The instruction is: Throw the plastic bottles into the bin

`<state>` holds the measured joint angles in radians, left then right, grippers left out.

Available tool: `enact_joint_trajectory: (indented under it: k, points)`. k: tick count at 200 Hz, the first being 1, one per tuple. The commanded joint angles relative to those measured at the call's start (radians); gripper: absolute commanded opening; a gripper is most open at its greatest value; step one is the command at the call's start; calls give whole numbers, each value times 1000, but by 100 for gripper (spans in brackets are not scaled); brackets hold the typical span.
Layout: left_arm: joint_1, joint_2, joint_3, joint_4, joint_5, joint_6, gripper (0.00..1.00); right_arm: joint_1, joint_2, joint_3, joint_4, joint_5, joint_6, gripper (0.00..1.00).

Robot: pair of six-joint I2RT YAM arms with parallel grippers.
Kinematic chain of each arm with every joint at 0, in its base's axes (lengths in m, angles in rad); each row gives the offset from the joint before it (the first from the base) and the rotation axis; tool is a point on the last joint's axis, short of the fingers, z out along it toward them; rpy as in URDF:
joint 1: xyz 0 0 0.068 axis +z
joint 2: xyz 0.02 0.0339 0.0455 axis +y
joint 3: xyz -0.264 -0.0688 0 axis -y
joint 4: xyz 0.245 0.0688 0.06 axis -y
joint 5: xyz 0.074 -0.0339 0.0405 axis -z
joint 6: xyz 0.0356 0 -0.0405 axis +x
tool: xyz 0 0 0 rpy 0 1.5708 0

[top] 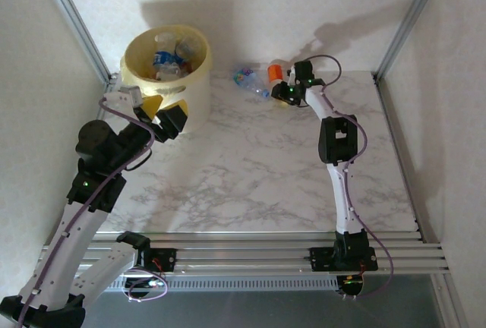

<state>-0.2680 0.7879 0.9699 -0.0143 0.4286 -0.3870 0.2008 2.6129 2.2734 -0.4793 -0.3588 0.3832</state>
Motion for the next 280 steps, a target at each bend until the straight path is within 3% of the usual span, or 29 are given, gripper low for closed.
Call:
enact_joint_trajectory:
  k: [1,66,109,143,202,280]
  points:
    - [-13,9,-11,58,52,-28,100,17,-124,-199,49,9,50,23]
    - [-121,85,-50,146,8,-71,100,59,-561,-798,374,38,134,17]
    - [-269,206,-79,224,-62,-127,100,125,-837,-1095,494,84,147,16]
    - [-324,329,-97,329,-63,-231,100,179,-1051,-1279,577,99,143,16]
    - [-348,527,-63,554,39,-397,100,287,-1386,-1469,679,83,126,14]
    - [-369,668,-12,704,131,-527,100,386,-1518,-1521,659,16,91,13]
